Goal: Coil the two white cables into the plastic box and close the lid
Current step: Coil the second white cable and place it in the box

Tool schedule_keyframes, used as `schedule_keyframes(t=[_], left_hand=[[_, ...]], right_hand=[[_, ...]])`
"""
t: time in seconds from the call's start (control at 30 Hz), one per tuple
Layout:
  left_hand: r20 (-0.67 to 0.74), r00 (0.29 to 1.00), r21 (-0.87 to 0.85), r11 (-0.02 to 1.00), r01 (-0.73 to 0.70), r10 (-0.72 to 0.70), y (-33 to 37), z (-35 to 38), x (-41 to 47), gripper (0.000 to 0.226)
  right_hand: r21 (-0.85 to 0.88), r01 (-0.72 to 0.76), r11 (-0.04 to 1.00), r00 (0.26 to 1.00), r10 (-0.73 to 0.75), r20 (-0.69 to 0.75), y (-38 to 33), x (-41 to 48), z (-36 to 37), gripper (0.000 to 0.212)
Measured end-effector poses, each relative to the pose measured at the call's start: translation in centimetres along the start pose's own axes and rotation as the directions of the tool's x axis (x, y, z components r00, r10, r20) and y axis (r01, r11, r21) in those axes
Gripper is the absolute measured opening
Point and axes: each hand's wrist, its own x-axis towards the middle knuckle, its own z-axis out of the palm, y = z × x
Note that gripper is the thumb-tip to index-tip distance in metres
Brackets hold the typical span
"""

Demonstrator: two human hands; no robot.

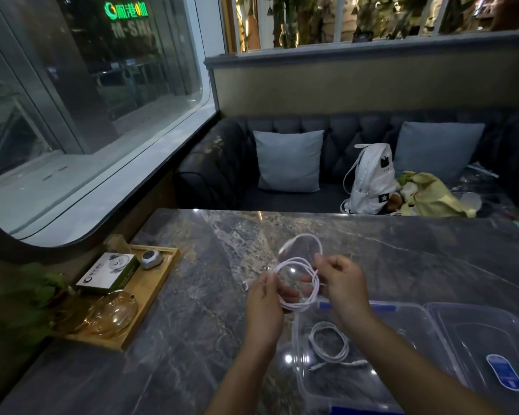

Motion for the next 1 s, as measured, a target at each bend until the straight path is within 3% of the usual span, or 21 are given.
schedule_keyframes(t=[0.13, 0.27, 0.47, 0.57, 0.63, 0.7, 0.8, 0.87, 1.0], left_hand=[[-0.013, 0.991, 0.067, 0.989, -0.131, 0.132, -0.4, -0.8, -0.2, 0.042], [0.057, 0.984, 0.084, 0.982, -0.170, 0.166, -0.7, -1.2, -0.7, 0.042], [0.057, 0.989, 0.004, 0.991, -0.136, 0.136, -0.6, -1.7, -1.3, 0.030], [0.031, 0.982, -0.061, 0.981, -0.186, 0.188, 0.2, -2.1, -1.2, 0.034], [0.017, 0.976, -0.105, 0.971, -0.214, 0.217, 0.6, -2.3, -1.1, 0.033], [0.041, 0.975, -0.141, 0.968, -0.210, 0.217, 0.8, -2.1, -1.2, 0.037], [0.119, 0.983, -0.233, 0.967, -0.106, 0.137, 0.6, -2.0, -1.6, 0.049], [0.099, 0.994, -0.356, 0.935, -0.011, 0.050, 0.5, -1.8, -1.4, 0.050], [0.010, 0.942, -0.545, 0.788, 0.285, -0.334, -0.3, -1.4, 0.6, 0.042]], right_hand=[[0.241, -0.160, 0.957, 0.984, 0.174, -0.037, 0.3, -0.5, 0.9, 0.019], [0.280, -0.195, 0.940, 0.973, 0.221, -0.064, 0.2, -0.7, 1.0, 0.006], [0.110, -0.114, 0.987, 0.991, 0.121, -0.060, 0.3, -1.8, 1.1, 0.014], [0.044, -0.018, 0.999, 0.995, 0.014, 0.095, 0.1, -2.5, 1.1, 0.006], [-0.034, 0.035, 0.999, 0.986, -0.029, 0.162, 0.2, -2.6, 1.0, 0.015], [-0.060, 0.043, 0.997, 0.995, -0.037, 0.096, 0.4, -2.3, 0.9, 0.020], [-0.056, 0.062, 0.996, 0.998, -0.060, 0.037, 0.5, -2.1, 0.7, 0.021], [-0.119, 0.126, 0.985, 0.992, -0.124, 0.029, 0.6, -2.4, 0.6, 0.020], [-0.314, 0.259, 0.913, 0.966, -0.251, 0.066, 1.0, -3.6, 1.6, 0.020]])
